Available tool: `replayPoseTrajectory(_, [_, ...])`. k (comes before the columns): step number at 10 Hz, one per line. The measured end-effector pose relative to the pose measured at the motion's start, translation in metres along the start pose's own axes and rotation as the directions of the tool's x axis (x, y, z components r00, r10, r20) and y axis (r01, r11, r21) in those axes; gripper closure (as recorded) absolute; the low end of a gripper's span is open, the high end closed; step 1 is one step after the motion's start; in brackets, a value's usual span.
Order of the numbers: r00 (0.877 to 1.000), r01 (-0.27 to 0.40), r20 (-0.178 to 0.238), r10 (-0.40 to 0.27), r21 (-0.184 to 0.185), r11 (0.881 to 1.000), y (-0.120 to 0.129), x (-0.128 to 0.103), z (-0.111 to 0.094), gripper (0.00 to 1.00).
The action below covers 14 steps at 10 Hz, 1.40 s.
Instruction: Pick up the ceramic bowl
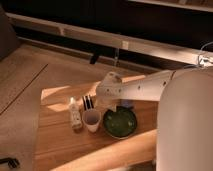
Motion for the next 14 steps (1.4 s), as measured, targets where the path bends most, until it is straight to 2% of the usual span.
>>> replayPoseTrajectory(1, [1.000, 0.004, 0.000, -0.004, 0.011, 1.000, -0.002, 0.001, 0.000, 0.35])
replayPoseTrajectory(3, [1.000, -0.018, -0.004, 0.018, 0.055, 0.998, -0.018, 0.002, 0.009, 0.35])
replayPoseTrajectory(5, [0.999, -0.045, -0.008, 0.045, 0.054, 0.998, -0.023, 0.001, 0.022, 0.35])
replayPoseTrajectory(7, [0.998, -0.052, -0.015, 0.053, 0.028, 0.998, -0.011, -0.002, 0.037, 0.35])
replayPoseTrajectory(8, [0.998, -0.049, -0.025, 0.049, 0.025, 0.999, -0.005, 0.000, 0.044, 0.35])
replayPoseTrajectory(9, [0.997, -0.044, -0.055, 0.045, 0.026, 0.999, 0.002, 0.008, 0.056, 0.35])
replayPoseTrajectory(10, [0.996, -0.048, -0.070, 0.050, 0.037, 0.998, -0.001, 0.012, 0.061, 0.35])
replayPoseTrajectory(11, [0.995, -0.056, -0.084, 0.060, 0.050, 0.997, -0.006, 0.015, 0.065, 0.39])
replayPoseTrajectory(12, [0.993, -0.062, -0.090, 0.069, 0.079, 0.995, -0.015, 0.017, 0.066, 0.48])
replayPoseTrajectory(14, [0.995, -0.061, -0.067, 0.070, 0.129, 0.990, -0.022, 0.009, 0.058, 0.69])
